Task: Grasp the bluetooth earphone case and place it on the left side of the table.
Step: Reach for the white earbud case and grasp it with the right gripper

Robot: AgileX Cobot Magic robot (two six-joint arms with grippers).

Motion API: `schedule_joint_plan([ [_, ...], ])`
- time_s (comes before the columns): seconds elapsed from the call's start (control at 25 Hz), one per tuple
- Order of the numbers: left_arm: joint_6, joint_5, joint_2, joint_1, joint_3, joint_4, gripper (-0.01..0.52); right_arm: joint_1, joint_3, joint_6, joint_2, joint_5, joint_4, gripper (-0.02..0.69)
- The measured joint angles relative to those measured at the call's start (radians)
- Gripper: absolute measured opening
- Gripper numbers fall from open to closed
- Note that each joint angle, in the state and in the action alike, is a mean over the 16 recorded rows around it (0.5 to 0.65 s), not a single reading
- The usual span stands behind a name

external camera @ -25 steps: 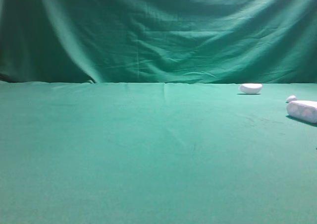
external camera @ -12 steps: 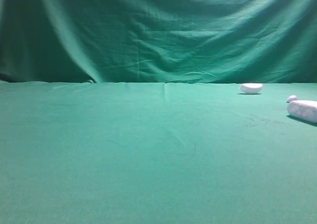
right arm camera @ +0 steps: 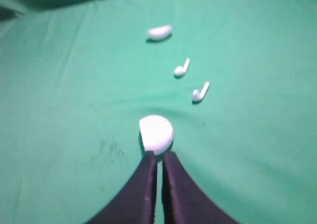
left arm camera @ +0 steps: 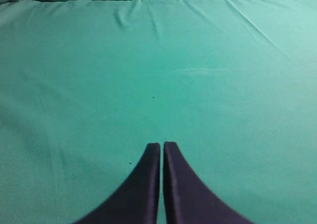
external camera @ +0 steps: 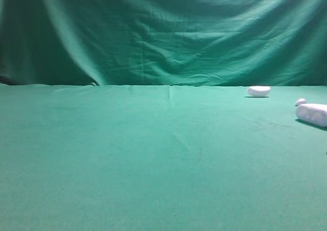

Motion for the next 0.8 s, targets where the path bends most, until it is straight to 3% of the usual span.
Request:
schedule_joint_plan([
  [0.4, 0.000, 0.000, 0.000, 0.000, 0.000, 0.000, 0.000, 0.125, -0.219, 0.034, 0.416, 0.124, -0.153, 0.024],
  [0.52, 0.000, 0.000, 0.000, 0.000, 0.000, 0.000, 0.000, 0.161, -0.259, 0.061, 0.527, 0.093, -0.203, 0.086],
  [0.8, 0.000, 0.000, 0.000, 0.000, 0.000, 0.000, 0.000, 0.189, -0.309, 0.094, 0.735, -0.027, -0.260, 0.313],
])
